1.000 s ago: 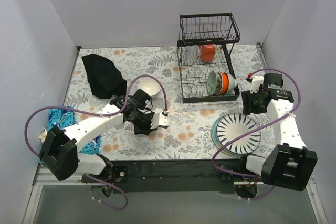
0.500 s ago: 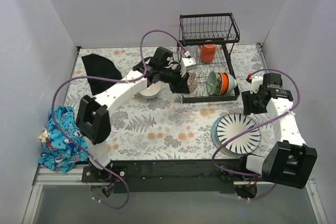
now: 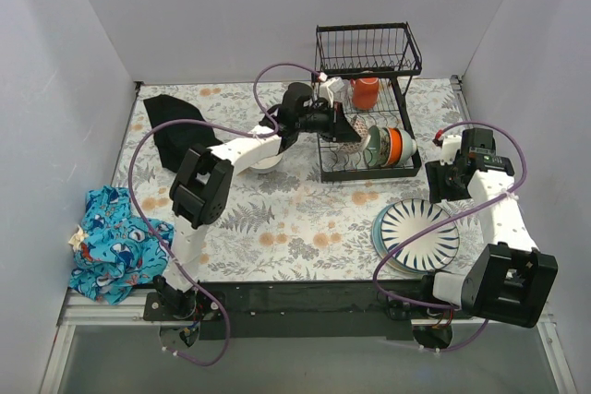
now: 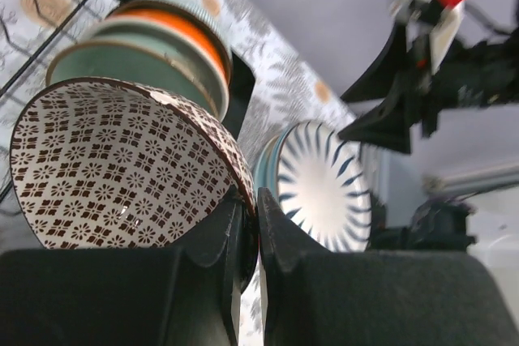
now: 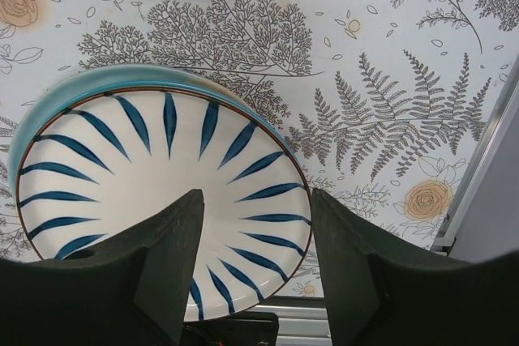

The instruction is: Load the mixed dishes into the dish rack

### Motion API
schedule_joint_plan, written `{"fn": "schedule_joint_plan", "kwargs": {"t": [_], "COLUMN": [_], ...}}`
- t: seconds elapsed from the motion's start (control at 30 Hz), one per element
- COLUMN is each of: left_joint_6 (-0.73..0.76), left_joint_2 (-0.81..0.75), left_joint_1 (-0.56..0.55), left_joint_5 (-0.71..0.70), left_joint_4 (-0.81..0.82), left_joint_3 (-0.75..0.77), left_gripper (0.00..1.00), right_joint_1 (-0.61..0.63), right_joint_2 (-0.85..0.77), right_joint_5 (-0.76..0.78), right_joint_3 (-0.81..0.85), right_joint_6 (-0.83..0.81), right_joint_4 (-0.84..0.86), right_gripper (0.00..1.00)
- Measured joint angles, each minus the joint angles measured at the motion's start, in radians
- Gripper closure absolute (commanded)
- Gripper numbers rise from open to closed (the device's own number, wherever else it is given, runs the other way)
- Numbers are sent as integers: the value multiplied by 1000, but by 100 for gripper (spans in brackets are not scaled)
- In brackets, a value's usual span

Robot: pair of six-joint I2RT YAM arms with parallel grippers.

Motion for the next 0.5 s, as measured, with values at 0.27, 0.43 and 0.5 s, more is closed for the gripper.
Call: {"fn": "schedule_joint_plan", "kwargs": {"t": [0.27,0.43,0.5], "left_joint_6": [-359,-499,-550], "left_joint_2": [153,245,250], "left_joint_1": [11,13,13], "left_joint_5": [-12,-32,-46], "left_joint_4": [390,499,531], "left_joint_3": [-9,-4,-4], "left_gripper": [100,100,100], "right_joint_1": [0,0,0], "right_joint_2": [45,60,60], "right_joint_5": [28,60,70], "right_joint_3": [3,27,35], "right_joint_6": [-7,-13,-19], "right_joint_4": [-7,-15,-19], "right_gripper": [37,37,37]}}
